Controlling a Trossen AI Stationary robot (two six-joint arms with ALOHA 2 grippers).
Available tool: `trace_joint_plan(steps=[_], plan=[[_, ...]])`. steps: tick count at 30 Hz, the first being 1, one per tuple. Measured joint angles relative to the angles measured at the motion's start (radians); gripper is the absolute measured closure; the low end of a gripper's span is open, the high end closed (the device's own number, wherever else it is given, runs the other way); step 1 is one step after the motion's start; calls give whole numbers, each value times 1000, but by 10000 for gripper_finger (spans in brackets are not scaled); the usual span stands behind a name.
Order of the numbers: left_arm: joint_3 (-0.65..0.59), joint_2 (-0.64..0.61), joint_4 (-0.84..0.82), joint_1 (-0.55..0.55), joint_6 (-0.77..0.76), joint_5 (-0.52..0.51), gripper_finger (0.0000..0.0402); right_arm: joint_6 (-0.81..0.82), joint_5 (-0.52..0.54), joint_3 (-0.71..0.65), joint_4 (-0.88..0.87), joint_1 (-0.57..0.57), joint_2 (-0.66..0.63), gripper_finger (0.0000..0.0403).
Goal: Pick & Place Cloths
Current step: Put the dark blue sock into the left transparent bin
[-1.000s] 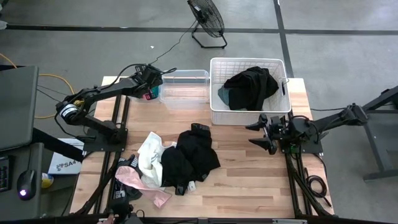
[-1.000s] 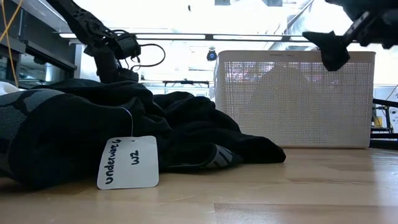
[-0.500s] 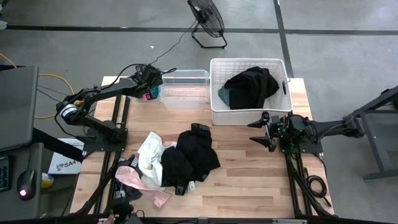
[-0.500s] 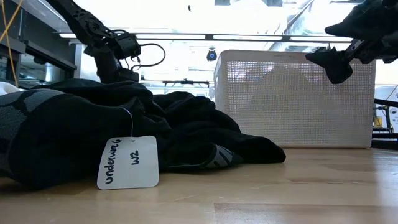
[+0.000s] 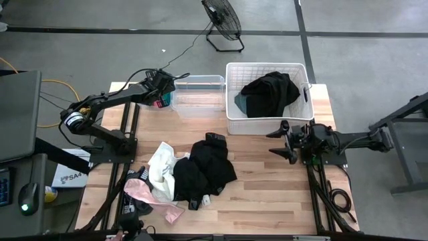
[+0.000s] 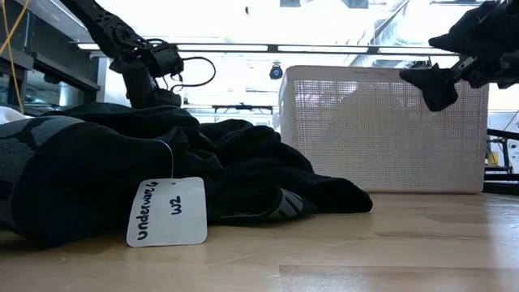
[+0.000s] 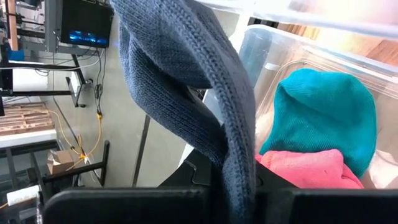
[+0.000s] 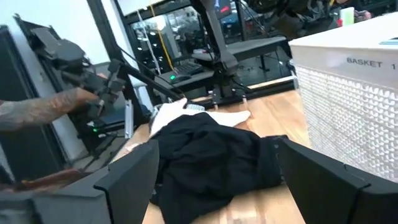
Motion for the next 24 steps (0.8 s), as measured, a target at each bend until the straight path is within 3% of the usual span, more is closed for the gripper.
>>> trace_joint_plan(steps=[4,12,20,24], plan=[[0,0,-2,0,-3,0,398,-9,5,0,-11,0,0,85],[0,0,-38,0,-6,-7,398,-12,-144,0,-20,-1,1,85],[0,0,-58,0,44,-38,398,-8,-139,-1,-17,-1,1,85],[0,3,-92,7,19,28,398,-8,-141,-1,-16,-1,1,85]])
